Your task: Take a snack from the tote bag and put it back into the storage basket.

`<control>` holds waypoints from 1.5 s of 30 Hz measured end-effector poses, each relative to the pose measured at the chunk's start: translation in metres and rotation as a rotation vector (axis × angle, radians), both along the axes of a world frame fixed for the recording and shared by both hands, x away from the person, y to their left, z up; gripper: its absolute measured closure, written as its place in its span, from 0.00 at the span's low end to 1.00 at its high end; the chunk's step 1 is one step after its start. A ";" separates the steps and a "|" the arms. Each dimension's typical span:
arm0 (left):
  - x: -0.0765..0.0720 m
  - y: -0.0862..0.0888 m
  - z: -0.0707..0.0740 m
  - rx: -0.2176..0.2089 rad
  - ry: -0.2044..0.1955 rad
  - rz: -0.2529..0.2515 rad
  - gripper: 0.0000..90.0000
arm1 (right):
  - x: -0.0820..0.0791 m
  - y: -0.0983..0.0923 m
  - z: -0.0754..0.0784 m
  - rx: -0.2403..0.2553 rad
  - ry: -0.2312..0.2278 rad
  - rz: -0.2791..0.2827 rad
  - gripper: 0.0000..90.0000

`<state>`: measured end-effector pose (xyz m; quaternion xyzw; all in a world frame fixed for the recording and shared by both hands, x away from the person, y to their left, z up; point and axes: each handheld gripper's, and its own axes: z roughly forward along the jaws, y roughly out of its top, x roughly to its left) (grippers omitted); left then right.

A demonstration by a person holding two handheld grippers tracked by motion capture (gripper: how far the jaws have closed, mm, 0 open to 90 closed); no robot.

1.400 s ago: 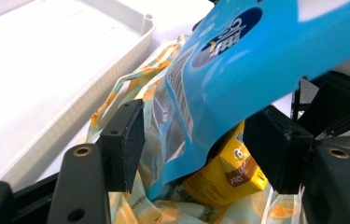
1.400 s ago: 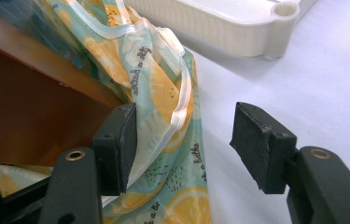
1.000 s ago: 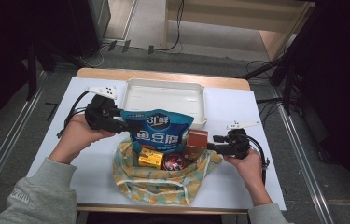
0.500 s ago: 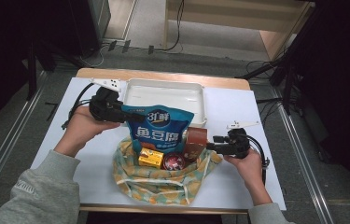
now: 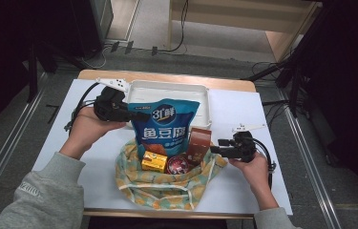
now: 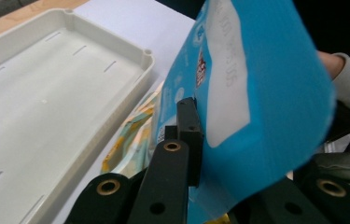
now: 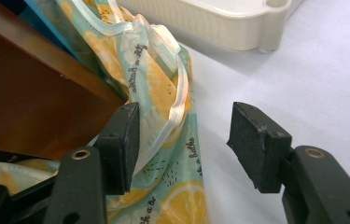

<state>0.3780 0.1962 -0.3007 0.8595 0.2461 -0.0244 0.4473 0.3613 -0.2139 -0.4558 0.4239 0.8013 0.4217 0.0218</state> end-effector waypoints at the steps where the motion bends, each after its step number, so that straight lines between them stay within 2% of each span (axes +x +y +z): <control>1: 0.000 0.000 0.000 0.000 0.000 0.000 1.00 | 0.000 0.000 0.000 0.000 0.000 0.000 0.49; 13: 0.002 -0.019 0.017 0.012 -0.013 0.019 1.00 | -0.001 0.000 0.001 0.002 -0.004 0.007 0.49; 25: 0.004 -0.027 0.033 -0.023 -0.022 0.002 1.00 | -0.001 0.002 0.000 -0.002 -0.003 0.012 0.49; 33: 0.002 -0.032 0.051 -0.035 -0.062 -0.003 1.00 | -0.002 0.003 0.001 -0.002 -0.007 0.018 0.49; 38: 0.002 -0.031 0.064 -0.051 -0.077 -0.001 1.00 | -0.003 0.002 0.003 0.005 -0.036 0.020 0.50; 42: 0.002 -0.029 0.073 -0.048 -0.089 0.011 1.00 | -0.005 0.002 0.007 0.009 -0.063 0.026 0.51; 45: 0.002 -0.027 0.076 -0.044 -0.093 0.012 1.00 | -0.006 0.003 0.007 0.007 -0.067 0.033 0.52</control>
